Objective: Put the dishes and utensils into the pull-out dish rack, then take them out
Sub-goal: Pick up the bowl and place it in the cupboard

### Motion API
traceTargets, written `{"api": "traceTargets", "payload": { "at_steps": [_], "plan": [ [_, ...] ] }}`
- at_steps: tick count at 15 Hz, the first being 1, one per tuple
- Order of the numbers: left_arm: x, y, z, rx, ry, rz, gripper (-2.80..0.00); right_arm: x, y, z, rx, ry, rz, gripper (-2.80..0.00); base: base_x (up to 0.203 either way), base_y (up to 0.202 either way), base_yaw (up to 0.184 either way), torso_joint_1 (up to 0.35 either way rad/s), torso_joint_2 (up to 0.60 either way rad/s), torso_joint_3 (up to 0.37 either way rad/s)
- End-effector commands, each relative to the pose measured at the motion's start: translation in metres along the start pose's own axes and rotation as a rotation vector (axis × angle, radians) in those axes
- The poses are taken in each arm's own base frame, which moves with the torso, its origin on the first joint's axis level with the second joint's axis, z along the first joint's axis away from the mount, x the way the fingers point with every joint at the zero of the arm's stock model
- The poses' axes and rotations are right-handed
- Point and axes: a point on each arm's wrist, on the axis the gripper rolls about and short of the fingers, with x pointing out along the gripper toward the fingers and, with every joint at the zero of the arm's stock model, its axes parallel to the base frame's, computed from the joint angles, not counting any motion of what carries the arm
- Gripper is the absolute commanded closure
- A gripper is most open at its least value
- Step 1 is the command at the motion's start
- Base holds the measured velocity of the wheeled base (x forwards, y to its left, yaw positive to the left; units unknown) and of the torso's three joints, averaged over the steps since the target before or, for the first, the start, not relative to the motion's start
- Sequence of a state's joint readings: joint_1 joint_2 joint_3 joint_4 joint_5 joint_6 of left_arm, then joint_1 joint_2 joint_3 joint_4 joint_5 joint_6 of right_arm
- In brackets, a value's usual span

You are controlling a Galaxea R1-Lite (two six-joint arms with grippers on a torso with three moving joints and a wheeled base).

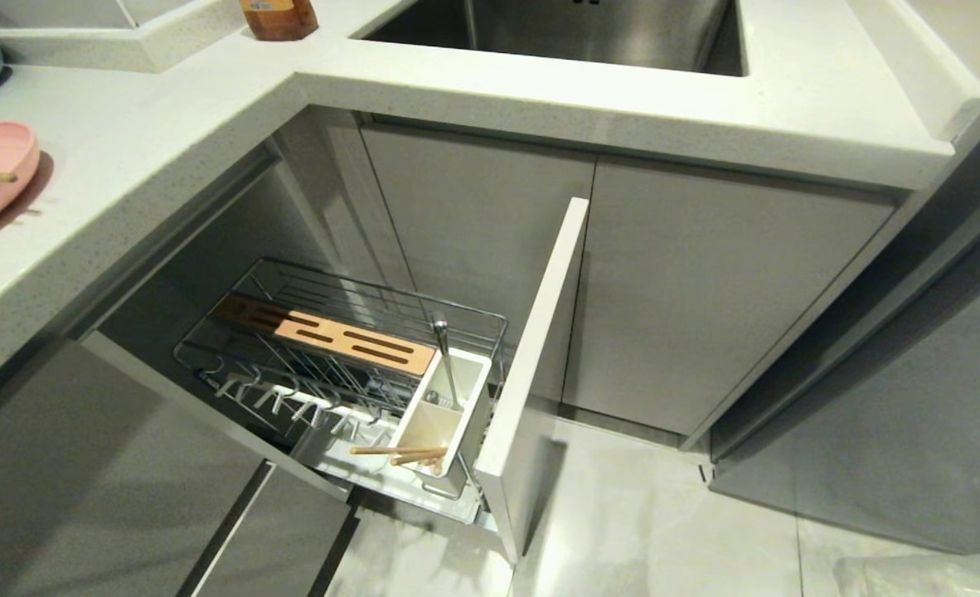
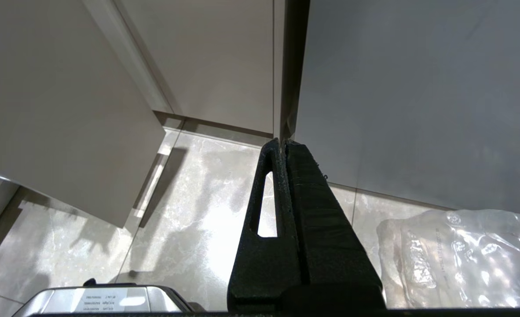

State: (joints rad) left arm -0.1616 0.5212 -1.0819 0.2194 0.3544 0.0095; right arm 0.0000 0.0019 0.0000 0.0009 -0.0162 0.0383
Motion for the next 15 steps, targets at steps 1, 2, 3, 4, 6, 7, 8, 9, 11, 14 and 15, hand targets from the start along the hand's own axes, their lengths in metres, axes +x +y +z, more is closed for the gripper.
{"api": "traceTargets", "payload": {
  "at_steps": [1, 2, 3, 4, 6, 7, 8, 9, 11, 14, 15],
  "plan": [
    [0.045, -0.014, 0.015, 0.015, 0.061, 0.051, 0.0, 0.0, 0.0, -0.001, 0.0, 0.001, 0.0, 0.0, 0.0, 0.0, 0.0, 0.0, 0.0, 0.0],
    [0.056, -0.017, 0.024, 0.01, 0.053, 0.09, 0.0, 0.0, 0.0, -0.001, 0.0, 0.003, 0.001, 0.0, 0.0, 0.0, 0.0, 0.0, 0.0, 0.0],
    [0.065, -0.02, 0.028, 0.008, 0.054, 0.122, 0.0, 0.0, 0.0, -0.001, 0.0, 0.003, 0.001, 0.0, 0.0, 0.0, 0.0, 0.0, 0.0, 0.0],
    [0.072, -0.023, 0.032, 0.007, 0.052, 0.143, 0.0, 0.0, 0.0, -0.001, 0.0, 0.002, 0.001, 0.0, 0.0, 0.0, 0.0, 0.0, 0.0, 0.0],
    [0.083, -0.026, 0.034, 0.018, 0.051, 0.195, 0.0, 0.0, 0.0, -0.001, 0.0, 0.002, 0.001, 0.0, 0.0, 0.0, 0.0, 0.0, 0.0, 0.0],
    [0.089, -0.027, 0.036, 0.023, 0.047, 0.246, 0.0, 0.0, 0.0, -0.001, 0.0, 0.003, 0.001, 0.0, 0.0, 0.0, 0.0, 0.0, 0.0, 0.0],
    [0.096, -0.028, 0.037, 0.023, 0.039, 0.301, 0.0, 0.0, 0.0, -0.001, 0.0, 0.002, 0.002, 0.0, 0.0, 0.0, 0.0, 0.0, 0.0, 0.0],
    [0.103, -0.027, 0.038, 0.031, 0.031, 0.363, 0.0, 0.0, 0.0, -0.001, 0.0, 0.002, 0.001, 0.0, 0.0, 0.0, 0.0, 0.0, 0.0, 0.0],
    [0.12, -0.021, 0.036, 0.034, 0.037, 0.436, 0.0, 0.0, 0.0, 0.0, 0.0, 0.001, 0.001, 0.0, 0.0, 0.0, 0.0, 0.0, 0.0, 0.0],
    [0.137, -0.006, 0.023, 0.004, 0.131, 0.537, 0.0, 0.0, 0.0, -0.001, 0.0, 0.002, 0.001, 0.0, 0.0, 0.0, 0.0, 0.0, 0.0, 0.0],
    [0.141, 0.0, 0.02, -0.008, 0.146, 0.573, 0.0, 0.0, 0.0, -0.001, 0.0, 0.003, 0.001, 0.0, 0.0, 0.0, 0.0, 0.0, 0.0, 0.0]
  ]
}}
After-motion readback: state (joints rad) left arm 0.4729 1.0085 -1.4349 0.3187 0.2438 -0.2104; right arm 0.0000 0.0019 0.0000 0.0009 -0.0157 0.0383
